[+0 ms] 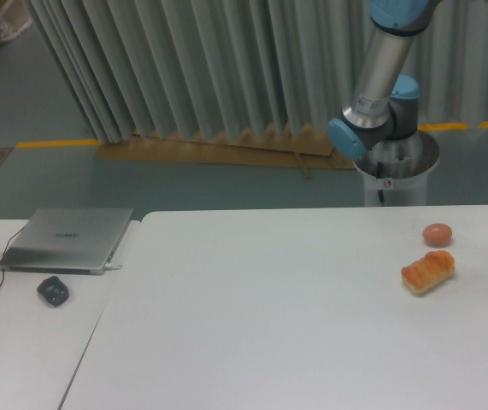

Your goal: Place the red pepper on the table

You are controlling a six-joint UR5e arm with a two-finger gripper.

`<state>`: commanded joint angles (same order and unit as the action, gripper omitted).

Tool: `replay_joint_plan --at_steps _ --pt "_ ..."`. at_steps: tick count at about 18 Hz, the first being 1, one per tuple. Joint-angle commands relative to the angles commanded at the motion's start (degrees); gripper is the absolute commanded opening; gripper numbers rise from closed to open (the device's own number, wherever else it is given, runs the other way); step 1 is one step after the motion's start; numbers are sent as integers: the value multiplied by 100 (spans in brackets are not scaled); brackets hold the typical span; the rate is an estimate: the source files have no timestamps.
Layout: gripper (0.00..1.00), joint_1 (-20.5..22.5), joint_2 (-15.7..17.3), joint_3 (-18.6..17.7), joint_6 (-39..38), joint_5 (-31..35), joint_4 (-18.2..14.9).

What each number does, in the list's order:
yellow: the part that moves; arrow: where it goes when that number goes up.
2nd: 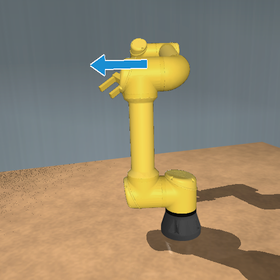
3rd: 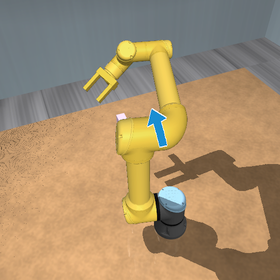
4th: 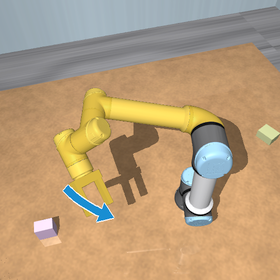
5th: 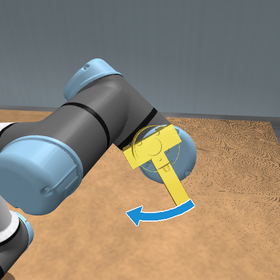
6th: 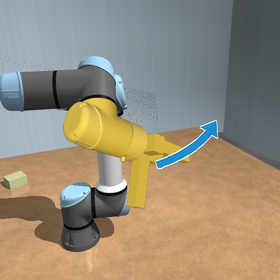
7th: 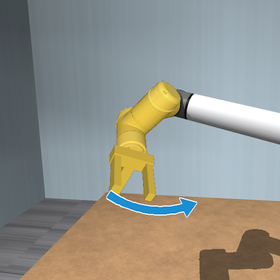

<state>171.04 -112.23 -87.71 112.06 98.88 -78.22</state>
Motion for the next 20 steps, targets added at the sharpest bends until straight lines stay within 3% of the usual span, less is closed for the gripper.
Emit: replay_joint_plan --at_steps 20 --pt "100 18 -159 -36 18 -9 35"
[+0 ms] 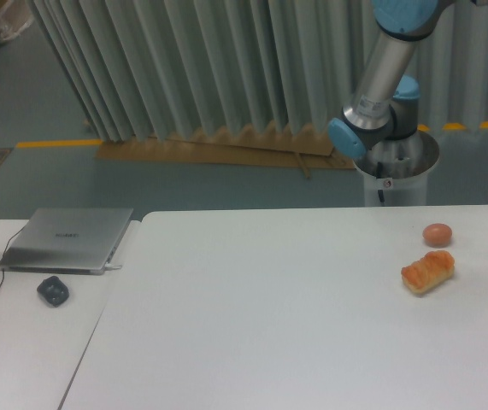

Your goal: Place the red pepper on the table

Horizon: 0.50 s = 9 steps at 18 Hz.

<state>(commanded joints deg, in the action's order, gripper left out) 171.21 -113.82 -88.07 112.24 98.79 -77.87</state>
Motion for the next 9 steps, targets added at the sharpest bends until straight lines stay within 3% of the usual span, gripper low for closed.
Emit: replay_joint_plan --at_steps 4,5,7,9 --pt "98 9 -9 79 0 9 -18" --pt "88 0 -17 71 -9 17 -18" --pt "80 0 -18 70 0 17 -18" --pt "78 -9 -18 70 -17 18 -18"
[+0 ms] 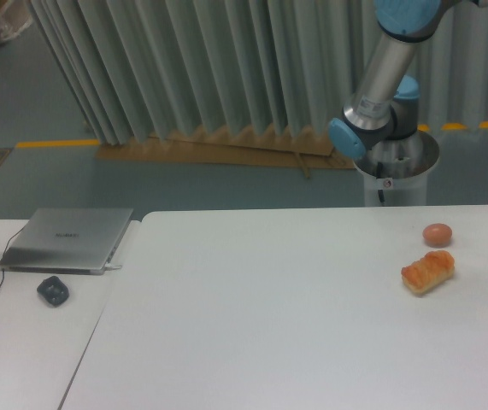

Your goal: Place the red pepper on the table

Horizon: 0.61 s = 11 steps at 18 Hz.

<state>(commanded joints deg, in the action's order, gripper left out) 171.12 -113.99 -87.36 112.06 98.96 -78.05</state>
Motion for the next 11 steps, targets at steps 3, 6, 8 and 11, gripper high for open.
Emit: replay_joint_plan --at_steps 3,6,8,11 --pt "67 -18 0 -18 -53 0 -9" --pt "53 -18 9 9 -62 70 -35" --pt "51 -26 26 105 -70 184 -87" --pt "48 -44 26 105 -97 220 -105"
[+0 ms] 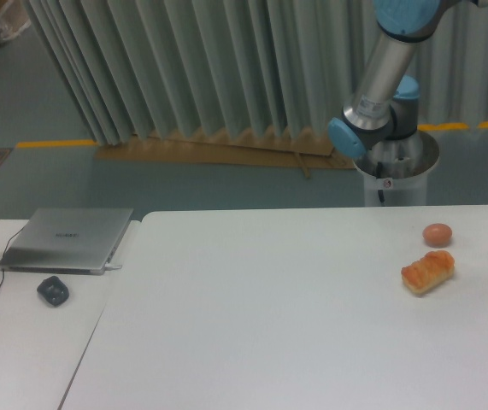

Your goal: Place the red pepper on the table

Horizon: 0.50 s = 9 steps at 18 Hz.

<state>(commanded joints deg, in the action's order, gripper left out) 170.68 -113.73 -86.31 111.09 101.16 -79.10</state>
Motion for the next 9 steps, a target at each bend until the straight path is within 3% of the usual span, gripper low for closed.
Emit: replay_joint_plan --at_steps 2,5,9 --pt "48 9 0 26 -26 0 -26" --pt "48 -17 0 220 -325 0 -465" --pt "40 -141 9 220 -491 0 -466"
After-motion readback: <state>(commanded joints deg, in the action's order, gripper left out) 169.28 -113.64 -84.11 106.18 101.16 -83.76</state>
